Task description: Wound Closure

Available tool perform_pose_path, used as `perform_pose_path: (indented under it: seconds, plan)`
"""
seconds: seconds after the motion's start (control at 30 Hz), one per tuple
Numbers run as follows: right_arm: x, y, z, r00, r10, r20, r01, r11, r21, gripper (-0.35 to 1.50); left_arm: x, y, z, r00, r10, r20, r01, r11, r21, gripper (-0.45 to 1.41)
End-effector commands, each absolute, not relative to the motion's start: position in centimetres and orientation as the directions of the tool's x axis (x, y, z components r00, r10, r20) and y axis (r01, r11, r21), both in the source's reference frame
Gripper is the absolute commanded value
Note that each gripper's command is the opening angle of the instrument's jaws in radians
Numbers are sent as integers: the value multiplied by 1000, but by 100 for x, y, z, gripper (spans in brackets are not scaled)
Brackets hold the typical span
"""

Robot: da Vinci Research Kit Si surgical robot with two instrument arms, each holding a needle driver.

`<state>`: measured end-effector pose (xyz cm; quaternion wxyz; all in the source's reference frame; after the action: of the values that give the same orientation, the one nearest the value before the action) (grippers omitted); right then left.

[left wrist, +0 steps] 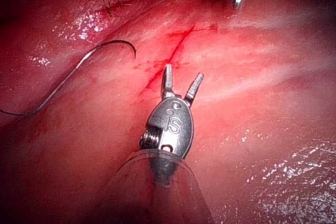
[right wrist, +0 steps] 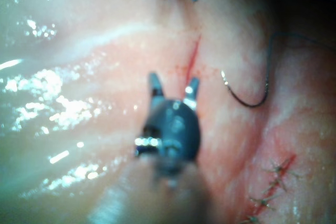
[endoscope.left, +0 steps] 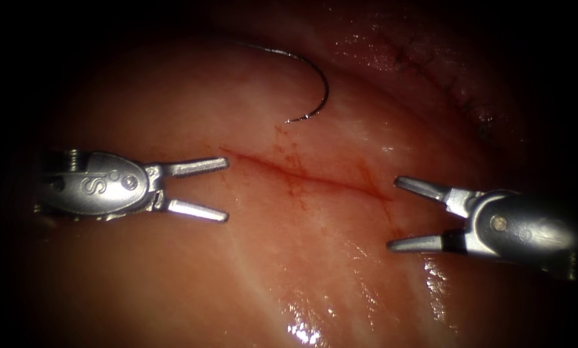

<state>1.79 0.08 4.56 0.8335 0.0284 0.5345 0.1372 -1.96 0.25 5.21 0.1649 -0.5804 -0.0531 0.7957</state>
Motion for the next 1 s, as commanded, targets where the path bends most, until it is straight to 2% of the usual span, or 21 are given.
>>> perform_pose_path:
  seconds: [0.03, 0.23, 0.63, 0.73, 0.9, 1.0]
  plan:
    - [185, 5, 461, 389, 260, -884, -196, 961, 196, 48, -201, 18, 528, -272, 327, -905, -200, -939, -279, 24]
    - [185, 6, 464, 391, 254, -885, -195, 962, 190, 56, -200, 16, 529, -272, 325, -906, -199, -940, -278, 27]
    - [188, -1, 464, 394, 251, -884, -201, 962, 183, 53, -209, 23, 530, -267, 364, -892, -218, -925, -312, 43]
    - [192, -4, 465, 402, 249, -881, -199, 963, 182, 53, -214, 28, 534, -274, 418, -866, -269, -898, -348, 44]
    - [198, -9, 471, 423, 245, -872, -188, 966, 180, 51, -225, 46, 548, -281, 546, -789, -367, -821, -438, 33]
    - [199, -11, 473, 434, 243, -868, -185, 966, 178, 50, -232, 60, 557, -305, 584, -753, -409, -794, -450, 34]
